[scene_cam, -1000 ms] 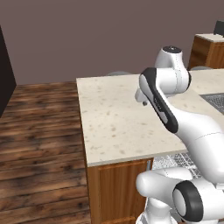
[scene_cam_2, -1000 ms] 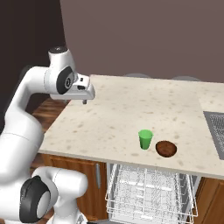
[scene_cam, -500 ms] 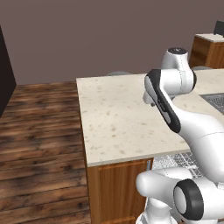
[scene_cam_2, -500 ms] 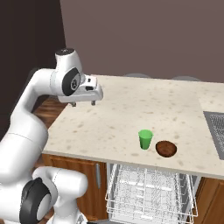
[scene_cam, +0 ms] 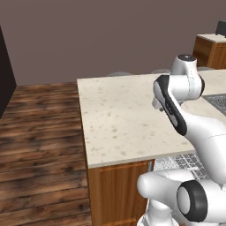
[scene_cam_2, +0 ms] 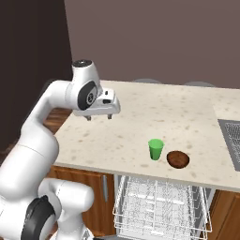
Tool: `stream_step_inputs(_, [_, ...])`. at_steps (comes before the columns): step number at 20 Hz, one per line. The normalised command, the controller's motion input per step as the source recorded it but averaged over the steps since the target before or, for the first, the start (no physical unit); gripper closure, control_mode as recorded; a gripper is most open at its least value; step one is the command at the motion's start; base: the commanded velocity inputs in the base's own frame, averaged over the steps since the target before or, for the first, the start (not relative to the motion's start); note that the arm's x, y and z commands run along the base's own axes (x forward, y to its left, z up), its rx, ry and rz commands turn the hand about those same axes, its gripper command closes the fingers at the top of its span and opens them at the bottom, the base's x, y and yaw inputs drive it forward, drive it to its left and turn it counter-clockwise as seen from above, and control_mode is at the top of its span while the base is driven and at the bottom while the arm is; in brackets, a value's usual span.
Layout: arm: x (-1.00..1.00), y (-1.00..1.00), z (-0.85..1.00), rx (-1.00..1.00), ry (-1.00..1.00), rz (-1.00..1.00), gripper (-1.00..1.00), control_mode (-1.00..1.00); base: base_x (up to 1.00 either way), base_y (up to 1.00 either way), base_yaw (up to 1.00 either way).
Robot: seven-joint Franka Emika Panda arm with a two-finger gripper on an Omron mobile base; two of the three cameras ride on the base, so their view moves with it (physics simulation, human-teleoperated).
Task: Pick up the cup and bowl from the counter, place them in the dishwasher, and close the dishwasher door.
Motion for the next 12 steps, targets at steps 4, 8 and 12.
stream_step_inputs(4, [0.0, -0.32, -0.29, 0.0, 0.0, 0.0, -1.0, -1.0, 0.0, 0.0, 0.0])
stream_step_inputs(8, [0.0, -0.36, -0.2, 0.0, 0.0, 0.0, -1.0, -1.0, 0.0, 0.0, 0.0])
stream_step_inputs(12, [0.0, -0.36, -0.18, 0.0, 0.0, 0.0, -1.0, -1.0, 0.0, 0.0, 0.0])
